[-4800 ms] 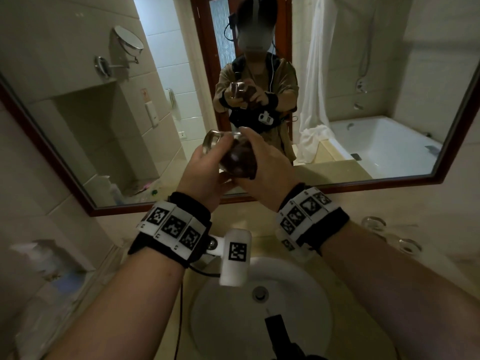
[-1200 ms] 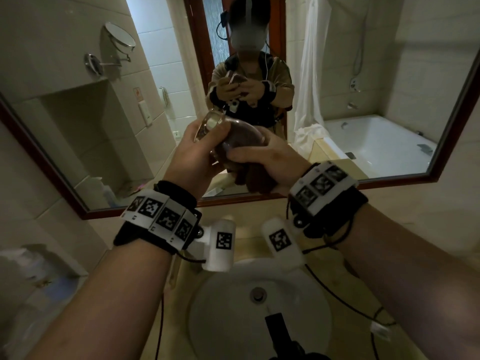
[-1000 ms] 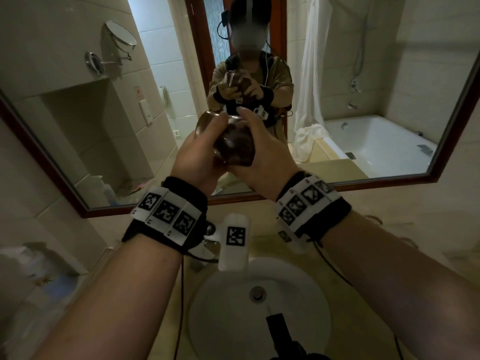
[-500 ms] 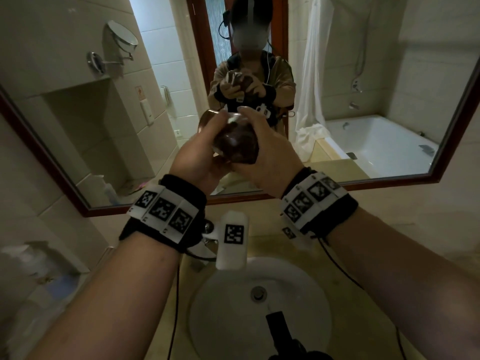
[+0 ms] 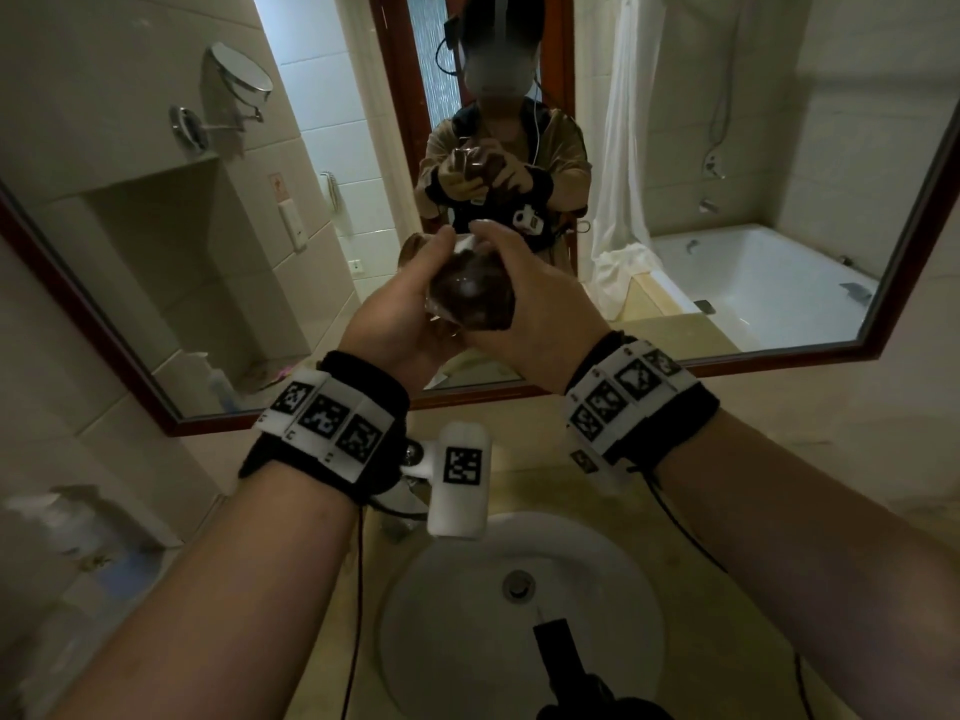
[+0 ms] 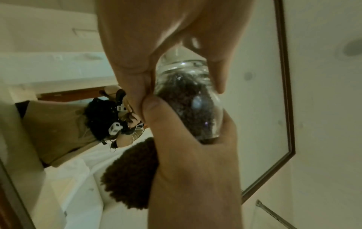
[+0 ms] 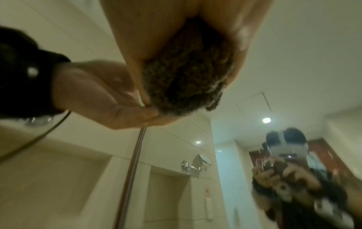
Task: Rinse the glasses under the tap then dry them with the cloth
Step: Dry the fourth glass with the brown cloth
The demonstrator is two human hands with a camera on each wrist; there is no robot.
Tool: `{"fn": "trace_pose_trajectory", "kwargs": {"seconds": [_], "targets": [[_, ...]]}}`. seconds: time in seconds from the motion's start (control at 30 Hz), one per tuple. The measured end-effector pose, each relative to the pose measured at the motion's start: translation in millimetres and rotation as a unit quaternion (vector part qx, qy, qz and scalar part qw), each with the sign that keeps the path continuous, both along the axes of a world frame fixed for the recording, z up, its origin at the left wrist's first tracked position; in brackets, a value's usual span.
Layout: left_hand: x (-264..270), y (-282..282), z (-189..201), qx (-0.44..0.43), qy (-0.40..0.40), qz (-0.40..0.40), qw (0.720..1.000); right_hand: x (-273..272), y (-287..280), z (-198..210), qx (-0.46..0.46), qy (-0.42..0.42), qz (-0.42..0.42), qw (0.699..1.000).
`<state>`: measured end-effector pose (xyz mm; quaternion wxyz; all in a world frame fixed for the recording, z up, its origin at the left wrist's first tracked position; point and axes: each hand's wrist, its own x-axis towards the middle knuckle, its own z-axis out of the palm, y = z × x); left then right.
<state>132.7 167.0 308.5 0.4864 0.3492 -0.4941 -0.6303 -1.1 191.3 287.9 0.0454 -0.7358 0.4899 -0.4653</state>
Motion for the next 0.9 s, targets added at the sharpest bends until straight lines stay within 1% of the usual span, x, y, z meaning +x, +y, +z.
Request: {"fn": "trace_pose_trajectory", "kwargs": {"seconds": [0.07,0.13,0.17,0.2,0.23,0.27,0.3,0.33,0.37,0.43,0.5,0.57,0.63,0.7,0.77,0.83,0.9], "targets": [[-0.8,0.1,-0.5,-0.012,-0.009,0.021,1.000,-0.6,-1.7,-0.9,0.024,-0.025,0.006,0.999],[0.1,0.1,-2.9,-0.039,-0.022,0.041,0.998,-2.0,-3.4,-0.3,0.086,-0.112,0.045,0.989],[1.2,-0.4,-5.3,-0.057,-0.030,0.050,0.997,-4.6,-5.0,-0.1,0.141,-0.178,0.088,0.970],[2.6,-1.1,-8.0,-0.077,-0.037,0.051,0.995,-8.0,-6.5,0.7,0.205,-0.253,0.150,0.933],[3.8,-2.7,-10.4,-0.095,-0.043,0.046,0.993,-12.0,-8.7,0.8,0.263,-0.313,0.213,0.888],[4.0,-4.4,-12.4,-0.106,-0.049,0.037,0.992,-16.6,-12.3,-1.1,0.305,-0.352,0.265,0.845],[3.5,-5.8,-14.3,-0.108,-0.052,0.030,0.992,-19.7,-14.7,-3.5,0.328,-0.373,0.297,0.816],[2.6,-7.3,-16.4,-0.105,-0.055,0.029,0.993,-22.0,-16.8,-6.5,0.337,-0.381,0.315,0.802],[1.0,-9.0,-18.8,-0.100,-0.059,0.031,0.993,-23.8,-18.7,-10.4,0.341,-0.385,0.321,0.795],[-3.2,-11.8,-23.6,-0.084,-0.064,0.042,0.993,-26.7,-20.8,-18.4,0.345,-0.398,0.316,0.789],[-6.8,-17.0,-30.4,-0.066,-0.067,0.065,0.993,-30.8,-20.6,-26.0,0.332,-0.411,0.280,0.801],[-10.2,-22.3,-37.3,-0.047,-0.070,0.092,0.992,-38.7,-18.3,-35.1,0.323,-0.422,0.212,0.820],[-17.6,-25.8,-44.6,-0.032,-0.067,0.098,0.992,-50.5,-19.0,-48.9,0.322,-0.428,0.167,0.828],[-28.4,-26.6,-54.0,-0.027,-0.073,0.096,0.992,-60.8,-17.5,-61.3,0.319,-0.421,0.150,0.836],[-39.3,-29.2,-63.8,-0.023,-0.084,0.117,0.989,-73.5,-14.5,-71.2,0.307,-0.418,0.125,0.846],[-47.3,-35.0,-72.5,-0.011,-0.088,0.144,0.986,-89.5,-9.6,-81.0,0.286,-0.424,0.074,0.856],[-52.7,-42.5,-82.3,0.015,-0.091,0.158,0.983,-106.5,-4.6,-90.2,0.267,-0.434,0.019,0.860]]}}
